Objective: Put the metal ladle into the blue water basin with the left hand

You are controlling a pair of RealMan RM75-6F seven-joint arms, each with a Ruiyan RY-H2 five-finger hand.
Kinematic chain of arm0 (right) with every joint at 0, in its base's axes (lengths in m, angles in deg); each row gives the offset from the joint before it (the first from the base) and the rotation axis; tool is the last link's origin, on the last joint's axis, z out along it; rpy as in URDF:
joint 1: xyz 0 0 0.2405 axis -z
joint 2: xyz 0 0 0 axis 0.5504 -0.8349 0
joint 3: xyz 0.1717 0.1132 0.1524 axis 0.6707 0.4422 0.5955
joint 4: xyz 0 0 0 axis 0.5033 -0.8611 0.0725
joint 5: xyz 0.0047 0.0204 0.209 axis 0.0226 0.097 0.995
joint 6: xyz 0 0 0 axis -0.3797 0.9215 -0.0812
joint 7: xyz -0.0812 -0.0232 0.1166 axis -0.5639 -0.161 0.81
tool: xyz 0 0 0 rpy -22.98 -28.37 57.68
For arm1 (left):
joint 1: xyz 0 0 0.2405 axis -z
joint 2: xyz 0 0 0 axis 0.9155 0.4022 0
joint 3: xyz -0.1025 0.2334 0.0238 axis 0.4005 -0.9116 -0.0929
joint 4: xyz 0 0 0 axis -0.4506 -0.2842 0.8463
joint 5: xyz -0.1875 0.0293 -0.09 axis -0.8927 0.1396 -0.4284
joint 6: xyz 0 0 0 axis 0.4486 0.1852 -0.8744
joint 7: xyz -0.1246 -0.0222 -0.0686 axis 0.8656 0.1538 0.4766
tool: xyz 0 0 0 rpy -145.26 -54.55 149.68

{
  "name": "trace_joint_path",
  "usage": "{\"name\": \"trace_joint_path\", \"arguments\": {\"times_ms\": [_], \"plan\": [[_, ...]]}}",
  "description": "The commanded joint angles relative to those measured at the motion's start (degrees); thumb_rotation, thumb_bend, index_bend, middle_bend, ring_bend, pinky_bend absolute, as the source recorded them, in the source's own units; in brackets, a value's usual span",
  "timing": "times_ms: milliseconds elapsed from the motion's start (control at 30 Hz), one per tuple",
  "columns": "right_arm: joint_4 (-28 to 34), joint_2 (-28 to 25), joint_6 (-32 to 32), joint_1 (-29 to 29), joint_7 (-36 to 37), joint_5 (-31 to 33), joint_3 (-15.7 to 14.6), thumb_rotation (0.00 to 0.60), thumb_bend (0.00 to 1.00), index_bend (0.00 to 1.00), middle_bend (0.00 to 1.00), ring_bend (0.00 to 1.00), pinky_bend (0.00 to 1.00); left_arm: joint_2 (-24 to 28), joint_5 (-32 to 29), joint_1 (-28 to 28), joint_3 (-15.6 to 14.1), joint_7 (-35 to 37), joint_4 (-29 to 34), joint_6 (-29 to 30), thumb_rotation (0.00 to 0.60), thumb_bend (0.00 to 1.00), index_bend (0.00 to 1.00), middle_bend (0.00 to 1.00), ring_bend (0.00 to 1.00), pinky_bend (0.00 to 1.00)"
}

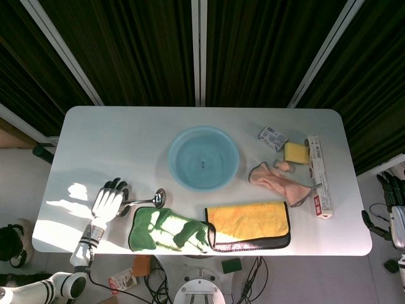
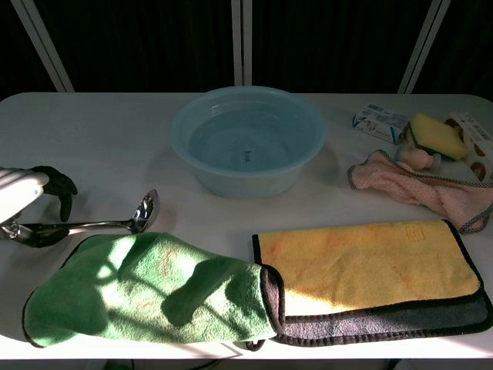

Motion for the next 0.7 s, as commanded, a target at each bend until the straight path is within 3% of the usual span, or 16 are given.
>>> {"name": "trace_joint_path", "arguments": {"times_ms": [33,600,700], "plan": [[0.0,0.0,0.0,0.0,0.0,0.0,0.0,0.6,0.35,0.0,0.0,0.0,0.0,0.0,0.0,0.0,-0.1,0.1,0.0,-0.2,0.497,0.3,0.51,0.24,0.12,0.22],[-0.1,0.0,-0.1,0.0,-0.1,0.2,0.1,0.6,0.35,0.0,0.0,0.0,0.0,-0.6,-0.5,0.5,0.2,0.2,-1.2,-1.2,0.499,0.31,0.52,0.24,0.12,0.22],[0.0,0.0,0.0,0.0,0.0,0.2,0.1,0.6,0.35,0.0,0.0,0.0,0.0,-0.6,-0.5,0.5,0.3,0.4,-1.3,-1.1,0.529,0.31,0.54,0.24,0.12,0.22]]}}
